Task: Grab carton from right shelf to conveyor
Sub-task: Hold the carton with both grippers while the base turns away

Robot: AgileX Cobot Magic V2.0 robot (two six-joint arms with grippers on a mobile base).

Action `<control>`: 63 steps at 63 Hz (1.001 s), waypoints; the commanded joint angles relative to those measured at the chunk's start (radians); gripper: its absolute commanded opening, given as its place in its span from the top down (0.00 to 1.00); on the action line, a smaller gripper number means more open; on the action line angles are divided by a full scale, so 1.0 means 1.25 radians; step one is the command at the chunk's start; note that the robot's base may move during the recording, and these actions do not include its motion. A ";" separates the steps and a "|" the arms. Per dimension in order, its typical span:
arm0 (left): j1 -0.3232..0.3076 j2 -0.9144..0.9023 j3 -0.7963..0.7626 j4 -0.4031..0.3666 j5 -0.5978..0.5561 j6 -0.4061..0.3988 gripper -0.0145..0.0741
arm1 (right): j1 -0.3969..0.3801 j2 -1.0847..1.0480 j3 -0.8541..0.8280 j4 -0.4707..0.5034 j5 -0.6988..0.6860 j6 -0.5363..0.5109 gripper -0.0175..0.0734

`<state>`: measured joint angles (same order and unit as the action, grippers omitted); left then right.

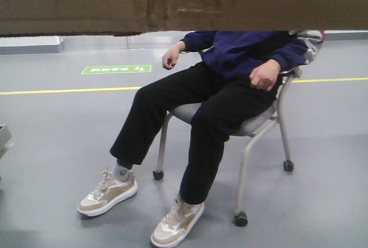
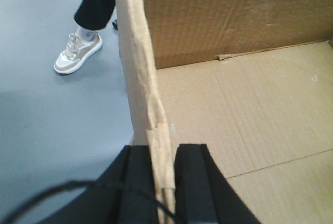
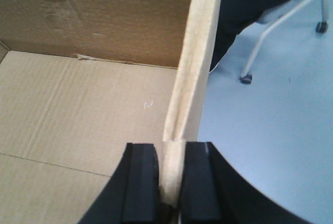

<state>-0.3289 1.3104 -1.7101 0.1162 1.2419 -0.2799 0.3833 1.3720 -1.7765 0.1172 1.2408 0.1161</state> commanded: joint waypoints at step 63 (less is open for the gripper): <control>0.001 -0.012 -0.003 0.030 -0.051 0.005 0.85 | -0.008 -0.007 -0.002 -0.034 -0.246 -0.016 0.88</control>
<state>-0.3289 1.3104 -1.7101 0.1470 1.1829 -0.2816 0.3833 1.3743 -1.7733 0.1130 1.0314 0.1142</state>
